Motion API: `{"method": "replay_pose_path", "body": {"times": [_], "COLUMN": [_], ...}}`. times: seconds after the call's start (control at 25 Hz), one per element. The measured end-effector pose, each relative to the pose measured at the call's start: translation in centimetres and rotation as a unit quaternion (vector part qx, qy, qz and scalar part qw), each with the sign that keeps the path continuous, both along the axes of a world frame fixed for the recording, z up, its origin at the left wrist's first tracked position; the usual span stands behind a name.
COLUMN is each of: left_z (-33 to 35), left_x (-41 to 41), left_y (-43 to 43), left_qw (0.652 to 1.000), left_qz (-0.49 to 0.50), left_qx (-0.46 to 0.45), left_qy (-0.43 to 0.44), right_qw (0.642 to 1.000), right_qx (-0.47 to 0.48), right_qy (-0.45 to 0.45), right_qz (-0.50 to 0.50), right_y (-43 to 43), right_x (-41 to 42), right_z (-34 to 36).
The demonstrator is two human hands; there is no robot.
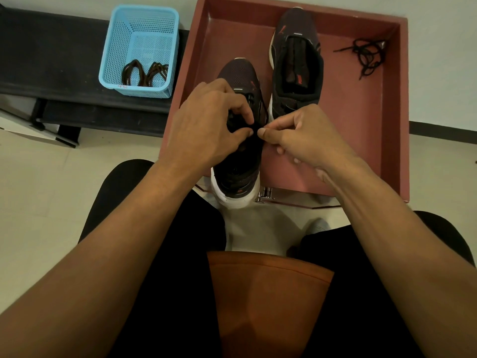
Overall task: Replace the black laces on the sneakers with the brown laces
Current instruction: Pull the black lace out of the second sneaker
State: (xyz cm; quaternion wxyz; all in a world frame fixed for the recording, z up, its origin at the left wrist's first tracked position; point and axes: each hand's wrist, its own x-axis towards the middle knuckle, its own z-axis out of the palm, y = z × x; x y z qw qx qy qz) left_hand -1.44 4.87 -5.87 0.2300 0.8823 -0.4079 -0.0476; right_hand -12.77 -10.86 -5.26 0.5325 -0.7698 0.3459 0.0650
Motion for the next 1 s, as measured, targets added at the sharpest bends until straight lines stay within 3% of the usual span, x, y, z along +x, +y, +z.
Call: {"method": "replay_pose_path", "body": {"times": [0.24, 0.48, 0.56, 0.76, 1.0], "left_z": [0.1, 0.2, 0.3, 0.5, 0.1], "left_x": [0.6, 2.8, 2.5, 0.6, 0.0], "left_y": [0.4, 2.4, 2.3, 0.9, -0.1], "left_qw": [0.999, 0.978, 0.982, 0.998, 0.999], "left_qz": [0.018, 0.162, 0.142, -0.039, -0.021], "left_qx": [-0.033, -0.070, -0.057, -0.041, -0.002], "left_qy": [0.033, 0.111, 0.111, 0.040, -0.038], "right_qw": [1.000, 1.000, 1.000, 1.000, 0.999], "right_qx": [-0.003, -0.002, -0.007, -0.025, -0.032], "right_qy": [0.000, -0.004, -0.005, -0.010, -0.015], "right_qz": [-0.003, 0.002, 0.004, 0.011, 0.017], "right_y": [0.1, -0.3, -0.2, -0.3, -0.4], "right_x": [-0.1, -0.4, -0.4, -0.3, -0.3], "right_z": [0.1, 0.1, 0.0, 0.0, 0.1]}}
